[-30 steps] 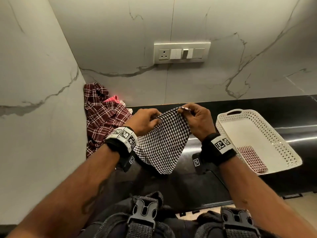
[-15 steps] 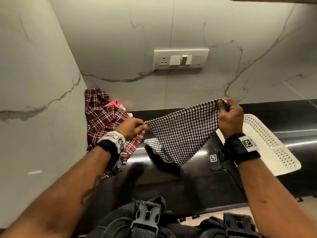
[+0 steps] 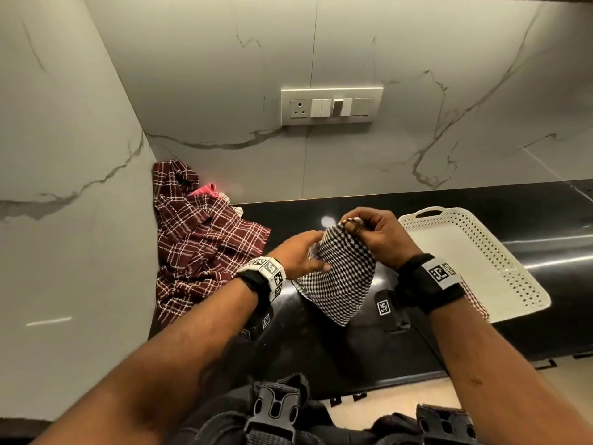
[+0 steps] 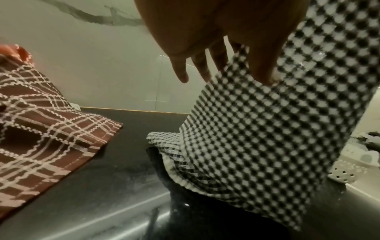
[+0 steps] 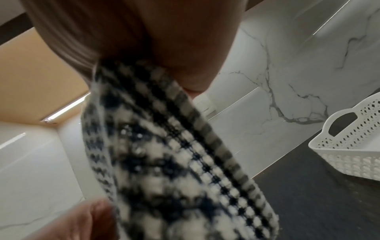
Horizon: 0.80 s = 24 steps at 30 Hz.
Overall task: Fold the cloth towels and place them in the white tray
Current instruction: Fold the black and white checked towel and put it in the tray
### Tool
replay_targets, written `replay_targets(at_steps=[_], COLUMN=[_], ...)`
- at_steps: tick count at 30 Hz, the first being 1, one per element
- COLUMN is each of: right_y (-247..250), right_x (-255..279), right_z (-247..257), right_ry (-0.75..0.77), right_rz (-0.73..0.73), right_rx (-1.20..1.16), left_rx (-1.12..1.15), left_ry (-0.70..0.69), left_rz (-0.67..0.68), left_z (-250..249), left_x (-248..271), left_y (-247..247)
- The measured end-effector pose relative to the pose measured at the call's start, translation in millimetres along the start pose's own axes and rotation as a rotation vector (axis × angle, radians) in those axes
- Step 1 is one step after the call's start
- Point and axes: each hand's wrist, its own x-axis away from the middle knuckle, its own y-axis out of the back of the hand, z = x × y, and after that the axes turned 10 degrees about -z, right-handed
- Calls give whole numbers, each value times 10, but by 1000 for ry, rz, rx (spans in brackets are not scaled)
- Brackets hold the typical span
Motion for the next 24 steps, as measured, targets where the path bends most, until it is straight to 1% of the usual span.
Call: replay_targets(at_steps=[1, 3, 5, 7, 9, 11, 12, 13, 15, 19, 22, 24], right_y=[42, 163, 282, 360, 401, 448, 481, 523, 618, 892, 1100, 1209], right_x=[34, 95, 185, 270, 267, 103, -39, -209, -590, -1211, -1394, -1359], right_z=[-13, -73, -143, -219, -315, -382, -378, -335, -151, 544, 989, 1190], right_ry=[0, -2, -20, -46, -73, -72, -55, -30, 12, 149, 233, 260], right_rz=[-12, -116, -252, -315, -267, -176, -152, -152, -202, -322, -473, -508], right_rx=[-4, 4, -1, 18, 100, 225, 295, 358, 417, 417, 351, 262], left_rx=[-11, -51, -88, -133, -209, -308, -365, -423, -495, -554, -477, -445], left_ry=[-1, 7, 52, 110, 129, 161, 177, 193, 216, 152, 45, 5], left_rz=[-11, -23, -21, -26, -45, -84, -127, -187, -338, -684, -947, -1038], left_z=[5, 78, 200, 338, 390, 295, 206, 94, -144, -726, -1161, -1350], left_x=[2, 19, 71, 132, 163, 130, 68, -10, -187, -362, -289, -166], left_y=[9, 89, 235, 401, 581, 792, 921, 1074, 1407, 2015, 2289, 2367])
